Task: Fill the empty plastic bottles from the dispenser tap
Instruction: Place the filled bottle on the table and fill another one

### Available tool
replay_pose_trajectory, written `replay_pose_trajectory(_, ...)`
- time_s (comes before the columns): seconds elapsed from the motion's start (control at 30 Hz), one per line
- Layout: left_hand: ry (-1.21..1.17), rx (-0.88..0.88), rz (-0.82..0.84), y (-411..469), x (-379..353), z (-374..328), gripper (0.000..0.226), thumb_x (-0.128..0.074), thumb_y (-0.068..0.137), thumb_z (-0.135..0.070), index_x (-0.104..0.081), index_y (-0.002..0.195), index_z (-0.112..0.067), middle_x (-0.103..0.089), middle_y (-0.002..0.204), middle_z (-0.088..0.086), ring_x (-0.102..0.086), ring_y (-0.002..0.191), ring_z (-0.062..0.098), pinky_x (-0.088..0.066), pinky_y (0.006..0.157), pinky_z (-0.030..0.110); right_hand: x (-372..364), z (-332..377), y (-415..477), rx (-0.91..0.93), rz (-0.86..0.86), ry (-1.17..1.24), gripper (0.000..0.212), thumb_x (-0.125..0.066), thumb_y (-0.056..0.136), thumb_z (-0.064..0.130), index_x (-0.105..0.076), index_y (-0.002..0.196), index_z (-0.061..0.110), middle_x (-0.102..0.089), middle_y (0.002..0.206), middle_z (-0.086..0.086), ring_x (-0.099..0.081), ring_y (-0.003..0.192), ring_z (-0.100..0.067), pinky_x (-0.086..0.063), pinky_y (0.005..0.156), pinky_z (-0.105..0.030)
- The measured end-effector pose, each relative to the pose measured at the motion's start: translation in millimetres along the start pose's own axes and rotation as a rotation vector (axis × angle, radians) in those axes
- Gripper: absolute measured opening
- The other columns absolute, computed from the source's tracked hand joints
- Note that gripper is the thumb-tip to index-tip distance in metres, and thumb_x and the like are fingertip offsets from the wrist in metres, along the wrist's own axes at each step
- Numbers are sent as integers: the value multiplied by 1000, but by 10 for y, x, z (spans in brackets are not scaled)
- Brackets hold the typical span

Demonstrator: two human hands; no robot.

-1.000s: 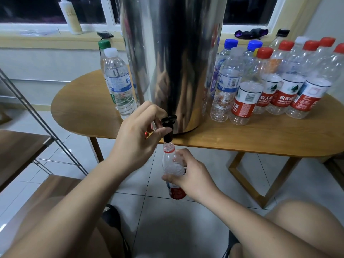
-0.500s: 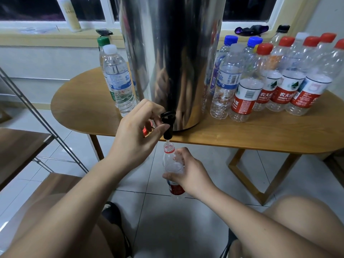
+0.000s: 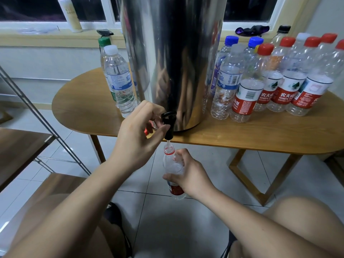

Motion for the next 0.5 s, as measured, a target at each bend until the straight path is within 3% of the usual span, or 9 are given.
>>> replay_pose_trajectory(0.13, 0, 4, 0, 1, 2, -2, 23, -80, 95, -4, -64, 111, -9, -62, 94, 1, -61, 85, 19, -52, 70, 43, -3, 0, 7, -2, 0, 4, 75, -94, 80, 42, -47, 137, 30, -63, 143, 10, -59, 128, -5, -45, 95, -21)
replay_pose_trajectory(0.5, -23, 16, -3, -1, 0, -2, 23, -81, 95, -4, -64, 110, -11, -62, 94, 1, -62, 84, 20, -52, 70, 44, -29, -6, 28, -3, -1, 2, 75, -94, 80, 42, -46, 137, 31, -63, 147, 7, -59, 134, -10, -45, 98, -23)
Point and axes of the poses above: each hand's wrist, its own y-axis towards the middle knuckle, its own x-axis out of the back of the hand, z = x × y, the point moved 1 cm from there along y, towards the middle knuckle
